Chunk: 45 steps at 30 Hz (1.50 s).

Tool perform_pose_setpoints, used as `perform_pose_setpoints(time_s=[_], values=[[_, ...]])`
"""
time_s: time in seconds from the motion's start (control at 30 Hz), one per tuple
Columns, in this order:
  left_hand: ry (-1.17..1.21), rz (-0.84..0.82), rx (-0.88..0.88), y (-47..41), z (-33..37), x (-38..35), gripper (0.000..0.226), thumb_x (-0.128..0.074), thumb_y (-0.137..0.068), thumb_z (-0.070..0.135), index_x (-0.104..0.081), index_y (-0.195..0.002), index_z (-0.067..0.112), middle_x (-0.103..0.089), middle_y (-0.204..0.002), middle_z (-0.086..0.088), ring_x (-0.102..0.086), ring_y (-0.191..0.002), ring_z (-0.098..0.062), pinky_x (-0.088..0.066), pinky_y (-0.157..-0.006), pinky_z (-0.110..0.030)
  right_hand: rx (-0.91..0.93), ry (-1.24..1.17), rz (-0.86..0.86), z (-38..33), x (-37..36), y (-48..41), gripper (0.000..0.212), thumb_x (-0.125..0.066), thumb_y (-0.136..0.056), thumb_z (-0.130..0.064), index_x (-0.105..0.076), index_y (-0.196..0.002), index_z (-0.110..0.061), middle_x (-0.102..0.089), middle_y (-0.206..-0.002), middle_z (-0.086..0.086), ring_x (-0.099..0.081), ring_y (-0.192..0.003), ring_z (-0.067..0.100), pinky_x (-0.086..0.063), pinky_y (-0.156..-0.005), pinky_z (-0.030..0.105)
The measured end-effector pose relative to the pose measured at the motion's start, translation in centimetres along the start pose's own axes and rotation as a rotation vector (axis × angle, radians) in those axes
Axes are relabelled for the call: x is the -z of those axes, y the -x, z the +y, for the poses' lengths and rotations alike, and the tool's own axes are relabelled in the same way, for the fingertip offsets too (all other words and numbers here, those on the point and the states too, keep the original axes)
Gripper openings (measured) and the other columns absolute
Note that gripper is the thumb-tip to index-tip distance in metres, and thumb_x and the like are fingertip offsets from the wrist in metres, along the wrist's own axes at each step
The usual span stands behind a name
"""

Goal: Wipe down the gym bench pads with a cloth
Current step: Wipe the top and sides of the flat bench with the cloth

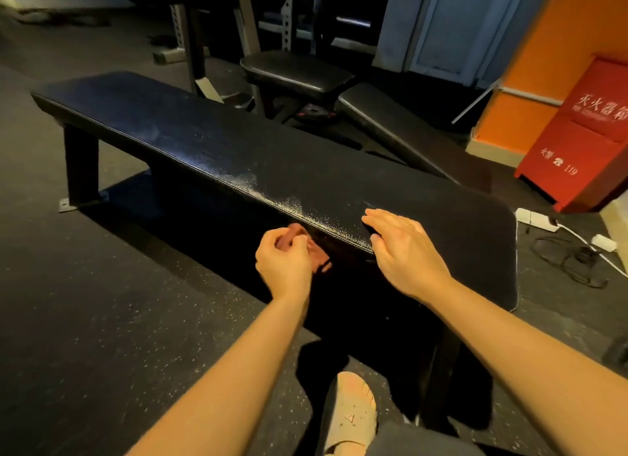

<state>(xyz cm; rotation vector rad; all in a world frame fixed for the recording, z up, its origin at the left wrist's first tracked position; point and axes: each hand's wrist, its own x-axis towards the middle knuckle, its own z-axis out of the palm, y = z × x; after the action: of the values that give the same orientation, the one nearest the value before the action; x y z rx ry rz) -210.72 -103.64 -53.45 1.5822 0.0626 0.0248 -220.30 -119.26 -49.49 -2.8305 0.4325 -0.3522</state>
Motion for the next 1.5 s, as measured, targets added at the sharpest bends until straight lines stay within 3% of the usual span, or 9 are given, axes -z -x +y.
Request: perform_pose_setpoints(time_s=[0.17,0.4,0.63,0.73,0.87,1.0,1.23,1.43,1.5], values=[[0.029,0.051,0.079,-2.7,0.5,1.3,0.013,-0.069,-0.089,0.007,-0.066,-0.089,0.02,-0.065,-0.087,0.008,-0.066,-0.082,-0.009,-0.042,-0.056,-0.005,-0.09,0.0,-0.024,-0.2,-0.1,-0.3,0.042,-0.036,-0.106,-0.026,-0.048,-0.146,-0.03,-0.042,-0.156,-0.015,-0.034,-0.146,0.015,-0.024,-0.12,0.034],[0.188,-0.343,0.046,6.7,-0.2,-1.5,0.017,-0.071,-0.088,0.004,-0.072,-0.095,0.019,-0.075,-0.093,0.008,-0.071,-0.087,0.002,-0.051,-0.071,-0.007,-0.13,-0.031,-0.098,-1.8,1.7,-0.4,0.042,-0.044,-0.105,-0.02,-0.053,-0.145,-0.025,-0.044,-0.156,-0.01,-0.035,-0.147,0.01,-0.026,-0.123,0.035],[0.17,0.024,0.218,-1.3,-0.9,1.2,0.016,-0.07,-0.088,0.008,-0.064,-0.085,0.023,-0.065,-0.083,0.007,-0.069,-0.084,-0.017,-0.053,-0.071,-0.019,-0.104,0.257,-0.207,0.0,5.6,2.2,0.042,-0.042,-0.106,-0.026,-0.052,-0.147,-0.026,-0.043,-0.157,-0.006,-0.041,-0.143,0.018,-0.035,-0.116,0.04],[0.147,-0.016,0.149,-0.2,0.2,1.2,0.012,-0.074,-0.087,0.011,-0.068,-0.094,0.02,-0.067,-0.085,0.011,-0.07,-0.088,-0.01,-0.057,-0.082,-0.027,-0.128,0.313,-0.12,3.3,6.8,4.3,0.039,-0.043,-0.106,-0.029,-0.059,-0.141,-0.025,-0.05,-0.149,-0.003,-0.046,-0.137,0.021,-0.038,-0.11,0.043],[0.283,-0.198,0.046,10.0,1.8,-2.1,0.014,-0.067,-0.088,-0.006,-0.069,-0.098,0.004,-0.072,-0.091,0.001,-0.067,-0.076,0.01,-0.05,-0.063,-0.008,-0.072,0.211,-0.098,6.3,6.5,5.5,0.036,-0.046,-0.105,-0.024,-0.062,-0.137,-0.021,-0.058,-0.139,-0.005,-0.051,-0.13,0.019,-0.043,-0.106,0.041],[0.281,-0.272,0.068,13.8,1.2,-4.4,0.016,-0.071,-0.087,-0.003,-0.071,-0.095,0.011,-0.076,-0.096,0.003,-0.072,-0.093,-0.001,-0.054,-0.079,-0.013,-0.082,0.13,-0.085,6.7,6.5,5.6,0.037,-0.046,-0.105,-0.023,-0.062,-0.138,-0.021,-0.056,-0.143,-0.006,-0.048,-0.134,0.016,-0.039,-0.107,0.032],[0.153,0.131,0.043,6.6,0.0,-2.8,0.011,-0.07,-0.087,0.008,-0.067,-0.092,0.017,-0.068,-0.087,0.017,-0.063,-0.08,0.011,-0.052,-0.08,-0.02,-0.07,0.031,-0.084,7.8,4.9,7.6,0.045,-0.04,-0.108,-0.024,-0.043,-0.153,-0.026,-0.034,-0.162,-0.008,-0.024,-0.152,0.011,-0.021,-0.125,0.038],[0.262,-0.239,-0.099,18.1,1.1,-6.1,0.018,-0.07,-0.089,0.001,-0.072,-0.1,0.016,-0.074,-0.098,0.006,-0.07,-0.095,-0.002,-0.053,-0.079,-0.012,-0.052,0.048,-0.056,7.6,4.6,7.8,0.045,-0.04,-0.108,-0.024,-0.042,-0.153,-0.025,-0.032,-0.163,-0.007,-0.022,-0.153,0.01,-0.017,-0.126,0.033],[0.223,-0.157,-0.079,16.0,0.4,-6.0,0.018,-0.071,-0.087,0.002,-0.074,-0.097,0.016,-0.075,-0.096,0.008,-0.07,-0.093,0.0,-0.052,-0.078,-0.01,-0.034,0.056,-0.083,7.8,5.2,7.7,0.046,-0.04,-0.108,-0.026,-0.041,-0.154,-0.026,-0.032,-0.163,-0.008,-0.022,-0.153,0.01,-0.017,-0.125,0.032]])
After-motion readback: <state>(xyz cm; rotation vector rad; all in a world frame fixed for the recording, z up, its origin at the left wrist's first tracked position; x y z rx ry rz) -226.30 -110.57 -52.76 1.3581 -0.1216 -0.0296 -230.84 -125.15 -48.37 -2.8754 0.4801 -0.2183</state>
